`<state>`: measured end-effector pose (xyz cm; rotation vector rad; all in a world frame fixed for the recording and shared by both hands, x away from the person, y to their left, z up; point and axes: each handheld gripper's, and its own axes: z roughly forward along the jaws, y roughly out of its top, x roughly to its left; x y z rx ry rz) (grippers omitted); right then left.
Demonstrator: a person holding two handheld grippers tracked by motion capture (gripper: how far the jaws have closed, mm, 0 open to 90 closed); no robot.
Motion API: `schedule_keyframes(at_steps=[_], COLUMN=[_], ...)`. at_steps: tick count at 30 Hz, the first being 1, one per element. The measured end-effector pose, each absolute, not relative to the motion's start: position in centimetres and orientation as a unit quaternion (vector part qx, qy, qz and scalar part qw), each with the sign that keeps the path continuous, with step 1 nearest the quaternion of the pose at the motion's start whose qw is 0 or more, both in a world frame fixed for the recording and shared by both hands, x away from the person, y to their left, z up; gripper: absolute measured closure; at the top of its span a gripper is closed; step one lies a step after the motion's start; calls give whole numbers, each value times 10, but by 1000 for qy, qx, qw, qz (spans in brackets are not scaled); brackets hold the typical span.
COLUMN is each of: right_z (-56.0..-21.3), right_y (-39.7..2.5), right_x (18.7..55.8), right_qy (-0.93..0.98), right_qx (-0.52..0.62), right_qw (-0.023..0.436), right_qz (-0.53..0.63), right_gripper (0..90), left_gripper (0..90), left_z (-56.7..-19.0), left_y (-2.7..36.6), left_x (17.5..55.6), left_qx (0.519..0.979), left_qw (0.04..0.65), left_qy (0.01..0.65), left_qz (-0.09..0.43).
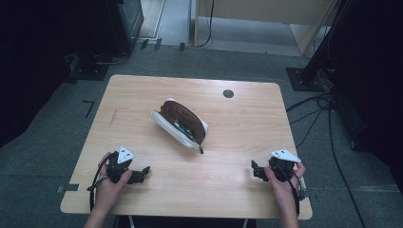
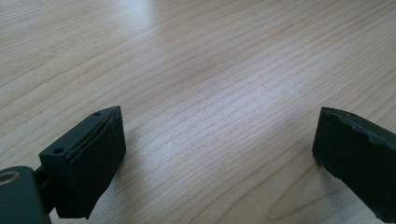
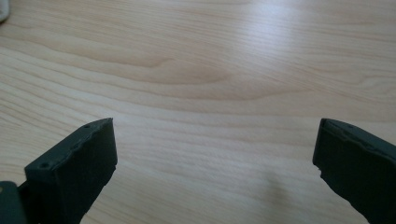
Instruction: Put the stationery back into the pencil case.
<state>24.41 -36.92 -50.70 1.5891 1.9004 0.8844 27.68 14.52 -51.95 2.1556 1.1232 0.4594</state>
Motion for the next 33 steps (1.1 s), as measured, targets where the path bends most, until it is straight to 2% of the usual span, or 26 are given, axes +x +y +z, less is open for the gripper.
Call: schedule_keyframes(at_steps=[18, 33], right_z=[-526, -527], right_y=[-387, -388], right_x=[231, 232], right_qy=[690, 691], right_qx=[613, 612], right_qw=[248, 244], right_qz=[296, 297], right_gripper=[6, 0], left_gripper=[29, 29], left_z=[-520, -519], left_y=[145, 145], left_x=[277, 277], left_qx=[823, 824], left_qw=[328, 327], left_qy=[429, 428], left_qz=[175, 175])
